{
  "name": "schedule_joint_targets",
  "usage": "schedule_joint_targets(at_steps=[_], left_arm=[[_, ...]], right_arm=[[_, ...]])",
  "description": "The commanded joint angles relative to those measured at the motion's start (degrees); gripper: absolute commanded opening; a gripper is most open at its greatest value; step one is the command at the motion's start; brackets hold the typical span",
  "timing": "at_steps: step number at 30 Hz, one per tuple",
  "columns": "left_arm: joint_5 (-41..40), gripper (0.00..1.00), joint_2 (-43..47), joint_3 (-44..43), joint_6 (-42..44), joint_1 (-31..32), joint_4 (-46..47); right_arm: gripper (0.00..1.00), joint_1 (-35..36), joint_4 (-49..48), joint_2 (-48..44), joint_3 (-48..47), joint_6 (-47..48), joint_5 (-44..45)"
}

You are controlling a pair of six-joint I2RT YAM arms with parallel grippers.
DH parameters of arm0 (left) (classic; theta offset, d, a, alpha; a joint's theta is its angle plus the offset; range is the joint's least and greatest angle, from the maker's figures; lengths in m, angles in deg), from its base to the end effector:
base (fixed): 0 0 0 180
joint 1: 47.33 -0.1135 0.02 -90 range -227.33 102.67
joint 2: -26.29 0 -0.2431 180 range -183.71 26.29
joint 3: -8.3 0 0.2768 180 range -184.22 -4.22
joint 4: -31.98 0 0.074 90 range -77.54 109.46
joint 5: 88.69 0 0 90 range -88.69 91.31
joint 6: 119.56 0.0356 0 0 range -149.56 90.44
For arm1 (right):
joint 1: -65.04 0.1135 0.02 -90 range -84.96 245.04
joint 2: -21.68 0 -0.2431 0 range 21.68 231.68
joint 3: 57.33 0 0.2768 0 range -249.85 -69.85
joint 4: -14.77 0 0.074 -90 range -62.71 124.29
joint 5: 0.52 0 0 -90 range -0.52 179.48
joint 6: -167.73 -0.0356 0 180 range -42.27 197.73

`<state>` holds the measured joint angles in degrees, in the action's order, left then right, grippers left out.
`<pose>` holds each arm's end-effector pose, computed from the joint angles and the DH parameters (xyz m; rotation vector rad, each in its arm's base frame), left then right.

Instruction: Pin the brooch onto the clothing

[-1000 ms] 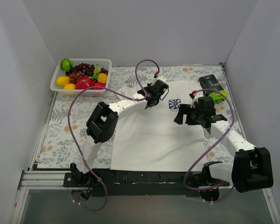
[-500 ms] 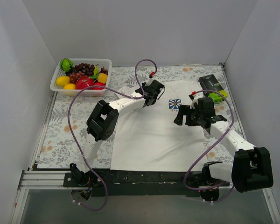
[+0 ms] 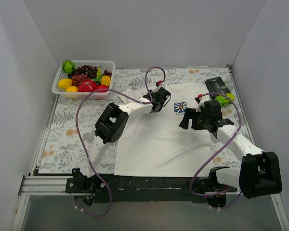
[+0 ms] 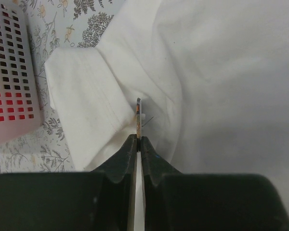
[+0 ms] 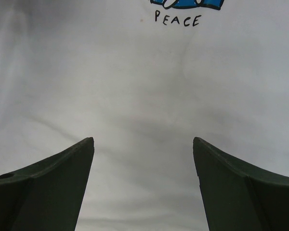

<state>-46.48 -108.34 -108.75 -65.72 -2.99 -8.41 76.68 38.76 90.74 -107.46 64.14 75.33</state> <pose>0.3807 -0.3352 0.1199 -0.1210 2.1929 0.3326 0.2670 0.0639 0.1768 -0.0868 2.3448 0.5067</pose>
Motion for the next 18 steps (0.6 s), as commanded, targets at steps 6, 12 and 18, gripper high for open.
schedule_joint_targets(at_steps=[6, 12, 18], left_arm=[[1.8, 0.0, -1.1, -2.6, 0.6, 1.1, -0.2], [3.4, 0.0, -1.2, -3.7, 1.3, 2.2, 0.0], [5.4, 0.0, -1.3, -4.5, 1.3, 2.9, -0.1]], right_arm=[[0.9, -0.2, -2.1, 0.5, 0.1, -0.3, -0.6], [0.9, -0.2, -2.1, 0.7, 0.1, -0.3, -0.7], [0.9, -0.2, -2.0, 0.8, 0.0, -0.2, -0.5]])
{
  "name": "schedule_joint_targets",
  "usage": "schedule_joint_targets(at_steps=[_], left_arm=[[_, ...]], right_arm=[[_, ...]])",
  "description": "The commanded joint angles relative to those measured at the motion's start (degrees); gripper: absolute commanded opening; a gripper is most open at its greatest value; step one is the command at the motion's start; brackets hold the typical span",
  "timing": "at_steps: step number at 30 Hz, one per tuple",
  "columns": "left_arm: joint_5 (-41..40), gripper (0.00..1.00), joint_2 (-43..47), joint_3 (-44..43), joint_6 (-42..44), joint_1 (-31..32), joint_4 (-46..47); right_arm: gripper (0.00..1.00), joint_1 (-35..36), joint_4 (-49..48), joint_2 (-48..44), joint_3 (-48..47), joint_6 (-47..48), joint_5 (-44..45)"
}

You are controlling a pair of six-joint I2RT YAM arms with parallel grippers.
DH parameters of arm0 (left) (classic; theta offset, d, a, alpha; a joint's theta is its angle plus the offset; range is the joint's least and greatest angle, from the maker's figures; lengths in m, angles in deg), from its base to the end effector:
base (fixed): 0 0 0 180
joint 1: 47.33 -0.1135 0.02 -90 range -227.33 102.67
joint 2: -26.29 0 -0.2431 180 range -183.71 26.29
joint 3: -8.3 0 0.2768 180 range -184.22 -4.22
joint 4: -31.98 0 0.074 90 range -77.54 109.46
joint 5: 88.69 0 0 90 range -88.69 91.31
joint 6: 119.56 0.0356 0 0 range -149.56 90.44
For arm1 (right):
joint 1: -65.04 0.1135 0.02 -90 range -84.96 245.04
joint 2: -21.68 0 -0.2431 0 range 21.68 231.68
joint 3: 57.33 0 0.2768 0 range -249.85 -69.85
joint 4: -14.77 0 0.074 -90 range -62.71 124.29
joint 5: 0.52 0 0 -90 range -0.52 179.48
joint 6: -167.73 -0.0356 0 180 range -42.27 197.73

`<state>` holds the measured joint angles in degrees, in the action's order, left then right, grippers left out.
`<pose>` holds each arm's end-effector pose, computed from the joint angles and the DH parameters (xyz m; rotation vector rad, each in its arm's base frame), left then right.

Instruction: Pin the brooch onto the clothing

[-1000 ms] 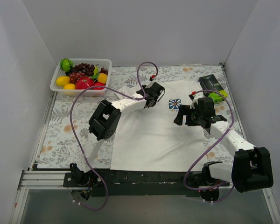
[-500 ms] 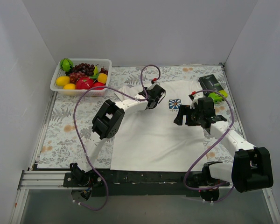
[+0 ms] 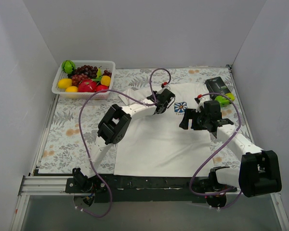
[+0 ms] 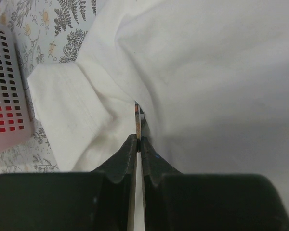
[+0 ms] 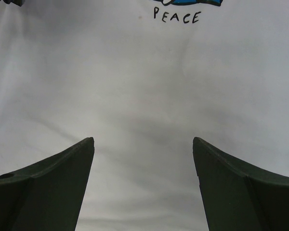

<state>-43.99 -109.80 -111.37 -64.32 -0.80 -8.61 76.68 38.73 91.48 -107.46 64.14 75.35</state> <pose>0.3724 -0.3560 0.1208 -0.0448 2.2148 0.2720 0.2678 0.0640 0.1736 -0.0849 2.3573 0.5052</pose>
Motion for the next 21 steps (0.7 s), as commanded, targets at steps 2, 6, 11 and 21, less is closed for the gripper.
schedule_joint_targets(at_steps=[2, 6, 11, 21], left_arm=[[4.0, 0.0, 1.3, -1.8, -1.3, 0.6, 0.5], [6.6, 0.0, 3.8, -0.9, -2.9, 0.6, 2.1], [12.8, 0.0, 7.8, 1.3, -5.7, 0.2, 5.6], [23.1, 0.0, 14.9, 7.6, -11.3, -3.5, 9.4]], right_arm=[[0.9, -0.3, -2.0, 0.1, 0.0, -0.3, -0.6], [0.9, -0.2, -2.0, 0.2, 0.0, -0.2, -0.8], [0.9, -0.2, -2.1, 0.2, 0.0, 0.2, -1.4], [0.9, -0.2, -2.6, 1.3, -0.6, 0.4, -2.3]])
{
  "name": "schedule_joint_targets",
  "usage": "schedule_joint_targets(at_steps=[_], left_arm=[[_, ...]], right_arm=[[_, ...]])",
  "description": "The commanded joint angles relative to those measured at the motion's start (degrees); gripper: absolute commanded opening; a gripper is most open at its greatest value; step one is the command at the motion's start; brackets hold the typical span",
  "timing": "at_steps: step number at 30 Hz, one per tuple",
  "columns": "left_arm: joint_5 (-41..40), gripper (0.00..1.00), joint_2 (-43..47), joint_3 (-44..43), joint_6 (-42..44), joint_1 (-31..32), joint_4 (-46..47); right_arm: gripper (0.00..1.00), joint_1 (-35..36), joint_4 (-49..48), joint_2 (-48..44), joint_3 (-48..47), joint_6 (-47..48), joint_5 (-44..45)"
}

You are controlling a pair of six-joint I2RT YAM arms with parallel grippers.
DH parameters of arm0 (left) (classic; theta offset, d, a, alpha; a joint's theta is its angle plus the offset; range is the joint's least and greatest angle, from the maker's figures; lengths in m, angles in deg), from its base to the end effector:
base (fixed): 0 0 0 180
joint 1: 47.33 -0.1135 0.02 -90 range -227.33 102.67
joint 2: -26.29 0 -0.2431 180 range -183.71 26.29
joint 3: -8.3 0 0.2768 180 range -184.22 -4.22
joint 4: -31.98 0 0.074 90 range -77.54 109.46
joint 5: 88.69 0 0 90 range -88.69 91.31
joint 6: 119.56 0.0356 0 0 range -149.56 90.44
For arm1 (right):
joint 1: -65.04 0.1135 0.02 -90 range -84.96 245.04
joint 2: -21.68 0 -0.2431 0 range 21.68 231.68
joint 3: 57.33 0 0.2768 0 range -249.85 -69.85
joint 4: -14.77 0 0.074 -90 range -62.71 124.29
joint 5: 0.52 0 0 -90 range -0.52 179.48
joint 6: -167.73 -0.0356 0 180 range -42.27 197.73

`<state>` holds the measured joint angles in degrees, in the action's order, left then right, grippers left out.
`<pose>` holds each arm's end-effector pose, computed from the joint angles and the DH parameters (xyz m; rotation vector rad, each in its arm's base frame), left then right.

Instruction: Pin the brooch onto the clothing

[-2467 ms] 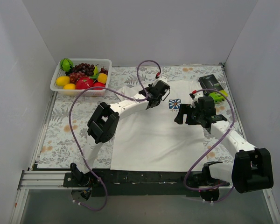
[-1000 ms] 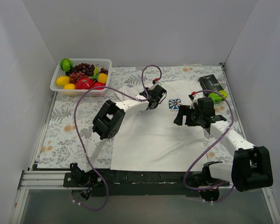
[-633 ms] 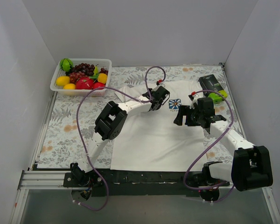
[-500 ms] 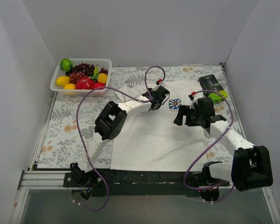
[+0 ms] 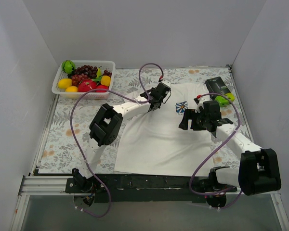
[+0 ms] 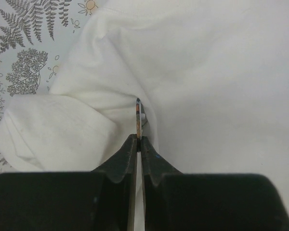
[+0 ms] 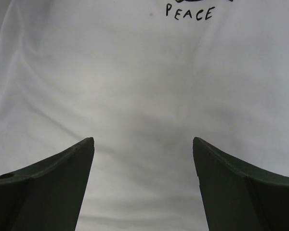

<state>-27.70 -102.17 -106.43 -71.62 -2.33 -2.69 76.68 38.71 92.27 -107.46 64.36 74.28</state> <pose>0.3728 -0.3483 0.1595 -0.1654 2.2834 -0.1687 0.2684 0.0648 0.1702 -0.0971 2.3702 0.5241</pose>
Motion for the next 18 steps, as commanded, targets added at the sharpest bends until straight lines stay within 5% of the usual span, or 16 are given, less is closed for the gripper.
schedule_joint_targets(at_steps=[1, 10, 18], left_arm=[[7.7, 0.0, 8.0, 3.6, -4.3, -2.7, 4.1], [21.8, 0.0, 19.3, 17.9, -8.3, -7.7, 17.7], [25.1, 0.0, 22.7, 22.5, -9.0, -8.7, 21.8]], right_arm=[[0.9, -0.2, -2.8, 0.6, -0.5, 0.1, -1.2], [0.9, -0.2, -3.8, 1.7, -0.8, 0.1, -2.4], [0.9, -0.1, -4.8, 2.9, -2.0, 0.3, -3.8]])
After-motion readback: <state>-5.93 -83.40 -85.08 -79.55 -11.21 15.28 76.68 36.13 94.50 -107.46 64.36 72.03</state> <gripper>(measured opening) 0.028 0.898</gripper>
